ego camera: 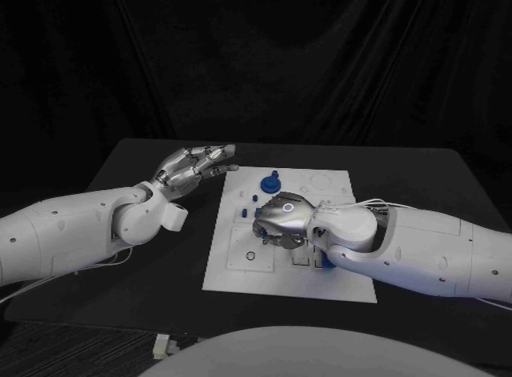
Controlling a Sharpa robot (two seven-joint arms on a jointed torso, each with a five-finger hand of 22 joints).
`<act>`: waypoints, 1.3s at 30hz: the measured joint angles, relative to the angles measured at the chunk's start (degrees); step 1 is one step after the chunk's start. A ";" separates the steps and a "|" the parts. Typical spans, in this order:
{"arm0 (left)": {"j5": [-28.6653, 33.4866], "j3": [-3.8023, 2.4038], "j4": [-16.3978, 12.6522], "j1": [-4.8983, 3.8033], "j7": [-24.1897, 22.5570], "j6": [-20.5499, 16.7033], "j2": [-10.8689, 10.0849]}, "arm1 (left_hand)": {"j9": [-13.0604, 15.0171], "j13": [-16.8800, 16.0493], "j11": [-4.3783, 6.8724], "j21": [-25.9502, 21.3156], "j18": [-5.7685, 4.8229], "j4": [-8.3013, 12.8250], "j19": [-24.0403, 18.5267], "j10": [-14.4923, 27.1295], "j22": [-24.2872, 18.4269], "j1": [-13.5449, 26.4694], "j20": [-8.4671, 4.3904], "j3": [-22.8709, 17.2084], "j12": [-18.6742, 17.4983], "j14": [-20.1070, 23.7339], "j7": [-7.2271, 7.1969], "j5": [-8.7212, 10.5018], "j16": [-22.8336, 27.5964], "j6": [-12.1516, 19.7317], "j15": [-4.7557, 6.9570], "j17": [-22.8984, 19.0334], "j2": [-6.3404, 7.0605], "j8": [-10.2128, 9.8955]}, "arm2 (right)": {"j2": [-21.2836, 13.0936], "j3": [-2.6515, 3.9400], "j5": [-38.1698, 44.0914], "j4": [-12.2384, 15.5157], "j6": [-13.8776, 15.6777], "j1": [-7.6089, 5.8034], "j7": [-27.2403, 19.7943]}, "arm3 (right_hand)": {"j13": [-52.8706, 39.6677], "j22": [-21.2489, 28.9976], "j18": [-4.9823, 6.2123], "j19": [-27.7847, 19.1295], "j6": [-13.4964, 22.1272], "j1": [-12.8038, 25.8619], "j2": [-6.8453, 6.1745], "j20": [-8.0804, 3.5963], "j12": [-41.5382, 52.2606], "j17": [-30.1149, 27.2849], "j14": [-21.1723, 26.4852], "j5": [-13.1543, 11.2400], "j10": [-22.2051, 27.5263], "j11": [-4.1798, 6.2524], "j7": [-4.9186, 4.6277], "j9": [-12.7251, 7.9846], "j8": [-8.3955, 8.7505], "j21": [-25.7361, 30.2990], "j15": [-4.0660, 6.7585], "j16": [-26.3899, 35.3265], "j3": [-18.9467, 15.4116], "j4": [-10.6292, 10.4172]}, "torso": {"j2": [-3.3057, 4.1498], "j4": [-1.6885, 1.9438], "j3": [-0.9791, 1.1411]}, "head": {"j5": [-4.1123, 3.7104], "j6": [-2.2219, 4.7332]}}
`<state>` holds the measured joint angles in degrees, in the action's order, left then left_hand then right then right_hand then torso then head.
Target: Assemble the parts on the task board
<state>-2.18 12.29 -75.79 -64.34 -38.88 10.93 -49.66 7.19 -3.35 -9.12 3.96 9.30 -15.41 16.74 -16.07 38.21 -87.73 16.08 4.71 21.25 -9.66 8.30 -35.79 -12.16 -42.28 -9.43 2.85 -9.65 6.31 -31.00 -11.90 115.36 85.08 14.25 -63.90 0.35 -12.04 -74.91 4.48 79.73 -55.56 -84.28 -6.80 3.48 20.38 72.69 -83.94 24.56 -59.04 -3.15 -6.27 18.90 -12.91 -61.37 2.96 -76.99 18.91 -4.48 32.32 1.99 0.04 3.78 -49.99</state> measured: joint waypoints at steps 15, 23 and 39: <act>0.00 0.01 0.39 0.49 0.00 0.37 0.18 | 0.00 0.00 0.00 0.00 -0.01 -0.16 0.20 0.00 -0.02 0.00 0.20 -0.15 0.00 0.00 0.00 0.00 -0.25 0.00 0.00 0.04 0.00 0.00 | 0.24 -0.01 -0.22 -0.31 -0.08 0.95 0.00 | 0.02 0.01 0.00 0.00 0.00 0.00 0.00 0.00 -0.26 -0.07 0.00 -0.05 -0.43 0.00 0.00 -0.01 0.00 0.00 0.00 0.00 0.06 0.06 | -0.01 -0.01 0.03 | 0.02 0.00; 0.00 0.01 0.57 0.61 0.00 0.53 0.28 | 0.01 0.00 0.00 0.00 -0.01 -0.16 0.20 0.00 -0.05 0.00 0.20 -0.15 0.00 0.00 0.00 0.00 -0.25 0.00 0.00 0.04 0.00 0.00 | 0.21 0.04 -0.27 -0.31 -0.15 1.20 0.01 | -0.05 -0.04 0.00 0.00 0.20 0.00 0.00 0.00 -0.12 -0.17 -0.16 -0.05 -0.42 0.00 -0.20 -0.01 0.21 0.19 -0.16 0.23 0.07 0.07 | 0.00 -0.01 0.09 | -0.05 0.00; 0.00 0.00 0.82 0.71 0.00 0.82 0.50 | 0.01 0.00 0.00 0.00 -0.01 0.00 0.20 0.00 -0.04 0.00 0.20 -0.31 -0.01 0.01 0.00 0.00 -0.25 0.00 0.00 0.03 0.00 0.00 | -0.06 0.11 -0.31 -0.26 -0.57 1.23 0.14 | -0.03 -0.03 0.93 -0.11 0.20 0.00 0.00 0.11 -0.13 -0.68 -0.16 -0.05 -0.41 -0.01 -0.20 -0.01 0.43 0.82 -0.16 0.67 0.08 0.39 | 0.02 -0.03 0.12 | 0.03 0.00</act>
<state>-2.18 12.29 -74.98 -63.63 -38.88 11.74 -49.16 7.20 -3.35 -9.12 3.96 9.29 -15.40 16.94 -16.07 38.16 -87.73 16.28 4.40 21.24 -9.65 8.30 -35.79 -12.41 -42.28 -9.42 2.88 -9.65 6.30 -31.07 -11.80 115.05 84.82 13.68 -62.67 0.49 -12.07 -74.94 5.41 79.62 -55.36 -84.28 -6.80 3.59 20.25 72.01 -84.10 24.52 -59.45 -3.16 -6.48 18.89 -12.48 -60.55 2.81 -76.31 18.99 -4.09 32.33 1.96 0.16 3.81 -49.99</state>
